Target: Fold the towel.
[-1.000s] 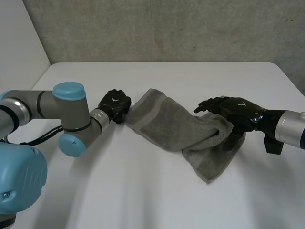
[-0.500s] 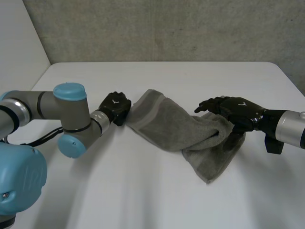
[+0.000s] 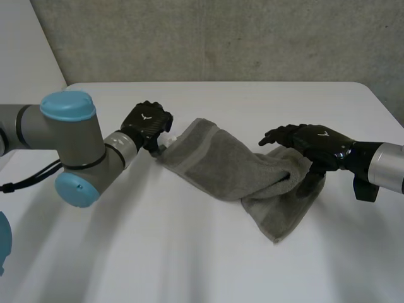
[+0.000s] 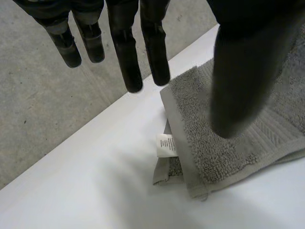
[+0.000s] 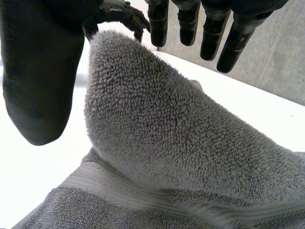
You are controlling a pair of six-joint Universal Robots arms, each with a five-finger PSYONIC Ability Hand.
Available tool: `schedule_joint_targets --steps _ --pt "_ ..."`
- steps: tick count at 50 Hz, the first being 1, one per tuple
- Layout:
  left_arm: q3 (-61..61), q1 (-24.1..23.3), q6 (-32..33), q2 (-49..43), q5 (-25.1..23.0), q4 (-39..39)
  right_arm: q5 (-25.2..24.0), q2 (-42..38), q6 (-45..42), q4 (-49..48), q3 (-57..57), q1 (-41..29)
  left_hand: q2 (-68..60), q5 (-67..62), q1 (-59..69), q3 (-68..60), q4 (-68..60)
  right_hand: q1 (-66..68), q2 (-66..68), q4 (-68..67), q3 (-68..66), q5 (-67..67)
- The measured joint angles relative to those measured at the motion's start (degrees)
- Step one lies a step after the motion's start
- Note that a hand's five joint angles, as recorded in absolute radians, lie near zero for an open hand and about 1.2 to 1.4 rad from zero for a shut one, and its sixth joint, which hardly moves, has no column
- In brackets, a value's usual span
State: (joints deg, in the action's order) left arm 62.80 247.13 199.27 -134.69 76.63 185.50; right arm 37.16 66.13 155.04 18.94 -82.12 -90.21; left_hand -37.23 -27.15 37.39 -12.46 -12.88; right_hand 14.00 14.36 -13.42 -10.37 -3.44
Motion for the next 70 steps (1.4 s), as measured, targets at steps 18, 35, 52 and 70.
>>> schedule_joint_targets --steps 18,35,52,70 --pt "-8.07 0.98 -0.72 -10.37 1.69 -3.79 -0.36 0.11 -0.44 -0.07 -0.70 -0.26 -2.99 -3.35 3.09 0.00 0.00 0.00 0.00 0.00 0.00 0.00" --pt "-13.18 0.81 -1.18 -14.41 1.43 -6.16 -0.33 -0.56 -0.69 -0.13 -0.39 -0.10 -7.93 -8.01 7.81 0.00 0.00 0.00 0.00 0.00 0.00 0.00" --pt "-14.20 0.02 -1.16 -14.67 1.15 -6.20 -0.30 -1.22 -0.79 -0.21 -0.23 -0.05 -13.47 -13.33 13.05 0.00 0.00 0.00 0.00 0.00 0.00 0.00" --pt "-16.01 0.01 -1.16 -14.59 1.15 -6.92 -0.32 -1.70 -0.79 -0.14 -0.13 -0.14 -13.42 -13.34 13.04 0.00 0.00 0.00 0.00 0.00 0.00 0.00"
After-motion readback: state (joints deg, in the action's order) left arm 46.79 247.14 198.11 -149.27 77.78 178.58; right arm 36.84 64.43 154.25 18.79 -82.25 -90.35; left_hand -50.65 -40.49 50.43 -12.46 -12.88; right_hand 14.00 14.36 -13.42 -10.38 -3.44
